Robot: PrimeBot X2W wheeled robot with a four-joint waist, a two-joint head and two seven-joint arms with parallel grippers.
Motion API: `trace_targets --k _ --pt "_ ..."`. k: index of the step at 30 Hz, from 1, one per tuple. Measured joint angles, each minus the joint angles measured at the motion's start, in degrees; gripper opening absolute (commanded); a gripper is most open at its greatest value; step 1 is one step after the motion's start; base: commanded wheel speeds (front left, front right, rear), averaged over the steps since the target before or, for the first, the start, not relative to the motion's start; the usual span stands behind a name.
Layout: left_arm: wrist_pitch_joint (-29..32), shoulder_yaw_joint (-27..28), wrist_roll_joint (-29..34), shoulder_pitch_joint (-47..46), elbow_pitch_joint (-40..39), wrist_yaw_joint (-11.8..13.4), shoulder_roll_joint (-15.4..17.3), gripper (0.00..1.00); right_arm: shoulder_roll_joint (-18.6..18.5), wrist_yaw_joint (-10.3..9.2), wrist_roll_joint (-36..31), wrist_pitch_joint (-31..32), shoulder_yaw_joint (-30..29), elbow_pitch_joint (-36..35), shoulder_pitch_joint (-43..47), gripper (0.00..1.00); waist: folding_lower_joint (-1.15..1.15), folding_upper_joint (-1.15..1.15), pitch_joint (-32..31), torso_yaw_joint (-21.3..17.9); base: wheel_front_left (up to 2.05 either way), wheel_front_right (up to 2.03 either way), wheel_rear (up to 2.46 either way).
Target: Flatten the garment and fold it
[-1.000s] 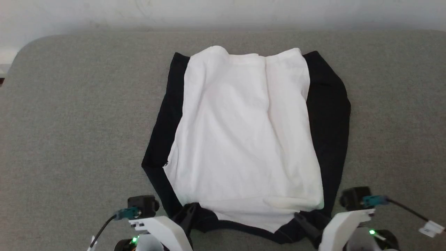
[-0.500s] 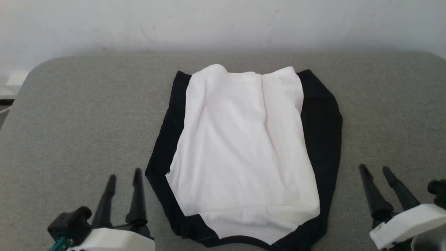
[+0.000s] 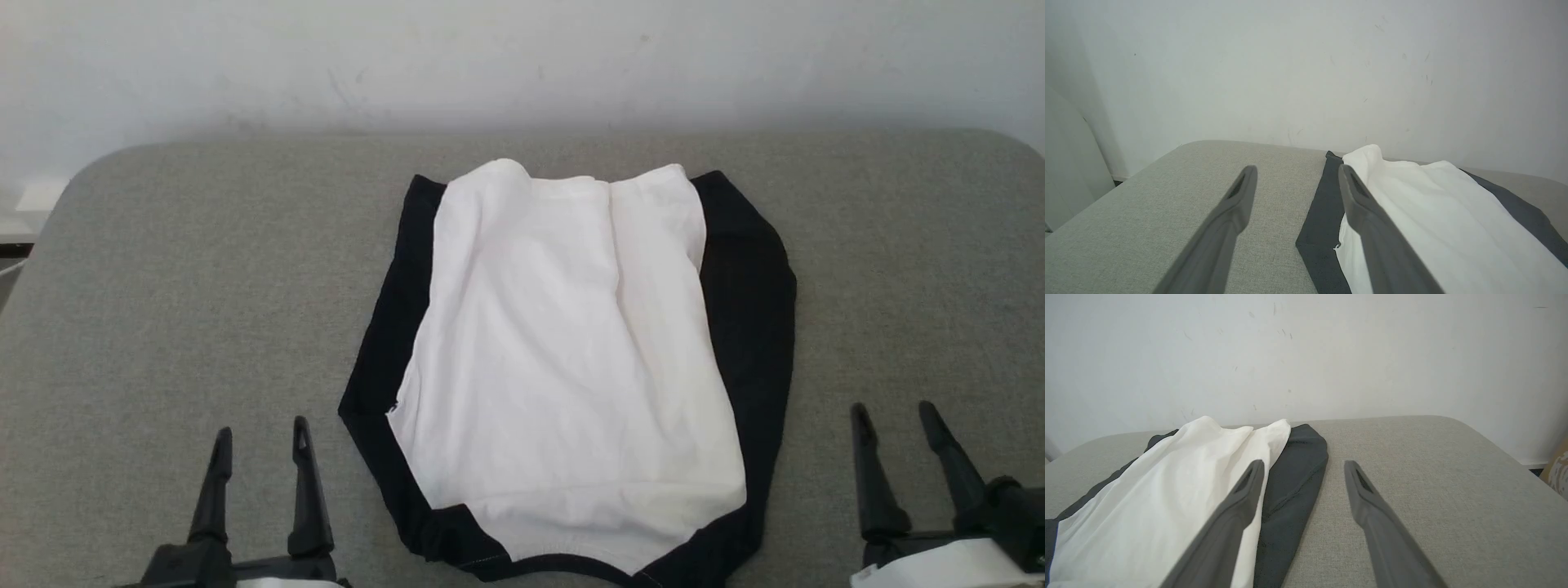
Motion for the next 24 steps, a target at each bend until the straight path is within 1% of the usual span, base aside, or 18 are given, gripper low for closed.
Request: trace_targets --k 2,4,6,8,9,14,15,17,21,24 --pt "0.0 1.1 0.8 -0.6 0.0 -1.0 0.0 1.0 0.1 0.01 -0.1 -0.7 0.6 0.0 -0.1 1.0 0.0 0.0 0.6 -0.2 0.0 0.0 0.0" --pt "0.0 1.7 1.1 -2.3 0.1 -2.7 0.5 1.0 0.1 0.01 0.4 -0.9 0.4 0.0 -0.3 1.0 0.0 0.0 1.4 -0.3 0.0 0.0 0.0" --pt "0.0 2.0 1.3 -5.2 0.4 -4.7 1.8 1.0 0.1 0.0 1.6 -0.9 0.1 0.1 -0.7 1.0 0.0 0.0 2.3 -0.4 0.0 0.0 0.0" --pt "0.3 2.2 1.3 -8.9 1.0 -7.1 3.9 1.0 0.1 0.0 3.3 -1.0 0.2 0.1 -1.7 1.0 0.0 0.0 3.4 -0.4 0.0 0.0 0.0" --pt "1.8 2.2 0.8 -11.1 1.3 -8.2 5.1 1.0 0.1 0.0 4.1 -1.2 0.2 0.1 -2.3 1.0 0.0 0.0 4.0 -0.4 0.0 0.0 0.0" --pt "10.7 2.9 -2.5 -26.3 3.0 -13.5 10.3 1.0 0.1 0.0 6.9 -1.7 0.4 0.6 -5.5 1.0 0.01 0.0 7.9 -0.5 0.0 0.0 0.0" --pt "13.2 2.8 -2.8 -29.6 3.6 -14.5 11.5 1.0 0.1 0.0 6.7 -1.9 0.7 0.7 -6.1 1.0 0.01 0.0 8.8 -0.6 0.0 0.0 0.0" --pt "18.0 3.1 -5.5 -36.2 5.8 -16.6 13.1 1.0 0.1 0.0 6.1 -2.0 1.4 0.8 -7.5 1.0 0.01 0.0 10.7 -0.7 0.0 0.0 0.0" --pt "28.1 2.4 -10.9 -47.7 11.1 -19.1 15.8 1.0 0.1 0.0 5.1 -2.2 2.3 0.9 -9.6 1.0 0.02 0.0 14.3 -1.2 0.0 0.0 0.0" --pt "35.4 0.7 -15.9 -55.4 15.3 -20.1 17.1 1.0 0.1 0.0 4.9 -2.4 3.4 0.2 -10.5 1.0 0.02 0.0 17.1 -1.8 0.0 0.0 0.0"
